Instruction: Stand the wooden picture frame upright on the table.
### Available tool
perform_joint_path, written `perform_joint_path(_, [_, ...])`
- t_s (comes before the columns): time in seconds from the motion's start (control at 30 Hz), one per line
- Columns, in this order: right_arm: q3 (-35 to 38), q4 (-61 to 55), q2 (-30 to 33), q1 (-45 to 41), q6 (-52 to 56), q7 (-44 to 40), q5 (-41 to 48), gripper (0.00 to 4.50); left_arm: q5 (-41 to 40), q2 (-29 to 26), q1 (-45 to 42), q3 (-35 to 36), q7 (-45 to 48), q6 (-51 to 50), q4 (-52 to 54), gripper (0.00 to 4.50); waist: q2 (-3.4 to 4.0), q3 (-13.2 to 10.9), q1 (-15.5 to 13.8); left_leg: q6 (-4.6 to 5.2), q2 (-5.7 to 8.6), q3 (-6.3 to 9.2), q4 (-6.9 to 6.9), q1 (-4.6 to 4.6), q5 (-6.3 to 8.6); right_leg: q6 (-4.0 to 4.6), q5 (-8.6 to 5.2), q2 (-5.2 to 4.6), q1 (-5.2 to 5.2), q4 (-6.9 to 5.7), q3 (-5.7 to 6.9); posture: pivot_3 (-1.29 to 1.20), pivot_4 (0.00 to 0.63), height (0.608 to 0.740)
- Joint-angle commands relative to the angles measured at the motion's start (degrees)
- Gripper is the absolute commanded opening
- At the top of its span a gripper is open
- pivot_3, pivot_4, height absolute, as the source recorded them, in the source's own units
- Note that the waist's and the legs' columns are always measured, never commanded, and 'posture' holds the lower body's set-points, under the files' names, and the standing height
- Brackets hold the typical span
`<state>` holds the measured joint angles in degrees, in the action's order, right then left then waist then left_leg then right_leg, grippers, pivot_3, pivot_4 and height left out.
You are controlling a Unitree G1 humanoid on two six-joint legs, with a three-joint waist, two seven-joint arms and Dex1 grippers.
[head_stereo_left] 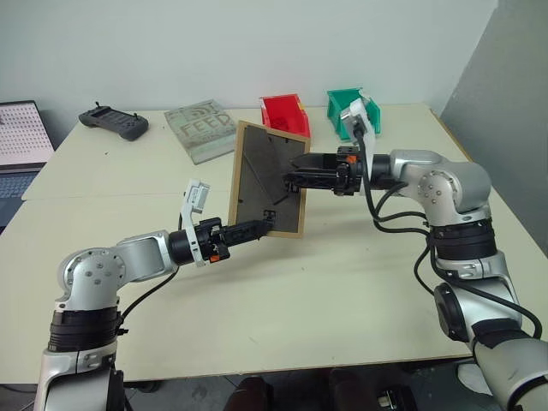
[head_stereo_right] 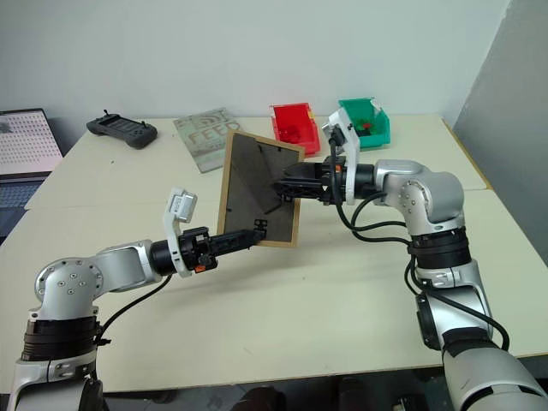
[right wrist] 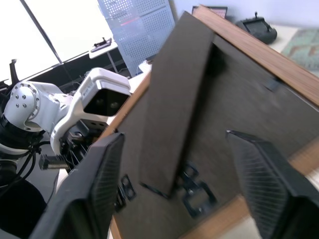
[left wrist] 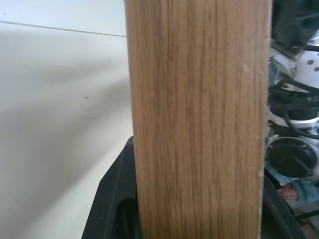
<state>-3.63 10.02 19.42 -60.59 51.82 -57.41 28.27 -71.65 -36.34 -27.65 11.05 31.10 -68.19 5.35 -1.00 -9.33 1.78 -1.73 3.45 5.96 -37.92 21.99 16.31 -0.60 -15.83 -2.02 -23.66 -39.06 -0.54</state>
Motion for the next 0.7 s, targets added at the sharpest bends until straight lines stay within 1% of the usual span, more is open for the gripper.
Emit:
perform_joint_path(0.03, [-3.04,0.90,-1.61,-2.38,-5.25,0.59,-2.78,4.44,0.03,0.42,-2.39,0.73,2.94,1.63,2.11,1.32,0.00,0.00,0.09,0.00,0.00,-0.01,0.00,0.00,0.00,0.00,0.00,0.00,0.00,0.00,0.00,0.00,0.150,0.740])
perform_joint_path(0.13, [-3.08,-0.19,-2.82,-3.10,-4.84,-0.04,-1.39,4.44,0.86,1.00,-2.25,0.92,2.54,1.45,2.10,1.32,0.00,0.00,0.15,0.00,0.00,-0.02,0.00,0.01,0.00,0.00,0.00,0.00,-0.02,0.01,-0.02,0.00,0.150,0.740])
perform_joint_path(0.23, [-1.47,-4.12,-2.18,-2.38,-2.01,-2.88,2.79,4.44,0.92,1.34,-1.70,1.46,2.39,1.08,2.27,1.32,0.00,0.00,0.10,0.00,0.01,-0.01,-0.01,0.11,0.00,0.00,0.00,0.00,-0.11,0.01,-0.02,0.00,0.150,0.740])
perform_joint_path(0.3, [-0.30,-7.27,-0.33,-1.18,0.89,-4.74,6.04,4.44,0.37,1.74,-1.22,2.07,1.63,0.66,2.25,1.32,0.00,0.00,0.01,0.00,0.01,0.00,-0.01,0.14,0.00,0.00,0.01,-0.01,-0.13,0.03,-0.02,0.00,0.150,0.740])
perform_joint_path(0.37, [2.62,-9.60,2.28,0.24,5.42,-6.08,10.57,4.44,-0.67,2.39,-0.56,2.83,0.31,-0.19,2.09,1.32,0.00,0.00,-0.12,0.00,0.01,0.03,-0.01,0.16,0.00,0.00,0.01,-0.01,-0.13,0.05,0.01,0.00,0.150,0.740])
perform_joint_path(0.43, [4.23,-10.69,4.93,1.65,7.15,-6.71,12.50,4.44,-2.03,3.06,-0.15,3.65,-0.90,-1.03,1.82,1.32,0.00,0.00,-0.22,0.00,0.01,0.05,-0.02,0.17,0.00,0.00,0.01,-0.02,-0.10,0.06,0.02,0.00,0.150,0.740])
perform_joint_path(0.57, [4.54,-10.53,9.25,4.53,3.76,-4.75,9.59,4.44,-5.47,3.95,0.05,5.05,-3.23,-2.66,1.29,1.32,0.00,0.00,-0.10,0.02,0.02,0.04,-0.05,0.15,0.01,-0.03,0.02,-0.02,-0.09,0.03,0.02,0.00,0.150,0.740])
perform_joint_path(0.67, [2.88,-9.57,14.31,7.64,-4.92,-4.51,2.75,4.44,-10.06,4.20,-0.24,6.10,-6.14,-4.84,0.32,1.32,0.00,0.00,0.06,0.02,0.00,0.02,-0.03,0.14,0.01,-0.03,0.02,0.00,-0.11,-0.02,0.01,0.00,0.150,0.740])
perform_joint_path(0.7, [1.56,-8.50,15.70,8.99,-12.36,-3.46,-2.16,4.44,-12.97,4.17,-0.34,6.42,-7.92,-5.55,-0.41,1.32,-0.01,0.00,-0.03,0.02,0.00,0.02,-0.03,0.15,0.01,-0.03,0.02,0.00,-0.11,-0.01,0.00,0.00,0.150,0.740])
